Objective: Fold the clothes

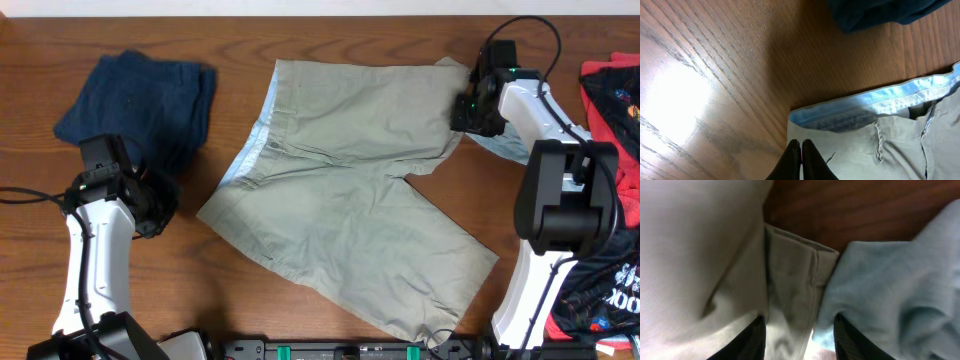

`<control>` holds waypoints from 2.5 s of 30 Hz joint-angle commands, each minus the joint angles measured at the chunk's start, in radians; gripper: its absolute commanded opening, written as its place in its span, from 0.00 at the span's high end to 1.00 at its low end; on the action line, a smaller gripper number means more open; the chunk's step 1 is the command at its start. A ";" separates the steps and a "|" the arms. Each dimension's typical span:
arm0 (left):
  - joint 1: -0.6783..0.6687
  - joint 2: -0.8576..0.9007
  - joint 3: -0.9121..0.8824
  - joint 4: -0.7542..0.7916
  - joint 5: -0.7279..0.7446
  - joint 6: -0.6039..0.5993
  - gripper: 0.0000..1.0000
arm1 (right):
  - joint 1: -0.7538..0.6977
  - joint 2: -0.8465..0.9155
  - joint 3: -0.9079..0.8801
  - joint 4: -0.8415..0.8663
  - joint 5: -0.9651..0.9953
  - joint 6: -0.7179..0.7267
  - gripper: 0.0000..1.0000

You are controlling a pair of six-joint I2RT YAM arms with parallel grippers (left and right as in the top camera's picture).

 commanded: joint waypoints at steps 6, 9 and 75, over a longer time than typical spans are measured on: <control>0.002 0.000 -0.001 -0.003 0.005 0.006 0.94 | -0.017 0.061 0.008 -0.003 0.119 0.076 0.99; 0.002 0.000 -0.001 -0.003 0.005 0.006 0.94 | -0.034 0.061 0.008 -0.029 0.220 0.094 0.99; 0.002 0.000 -0.001 -0.141 0.005 0.060 0.75 | 0.653 0.172 0.130 0.267 -0.607 -0.269 0.74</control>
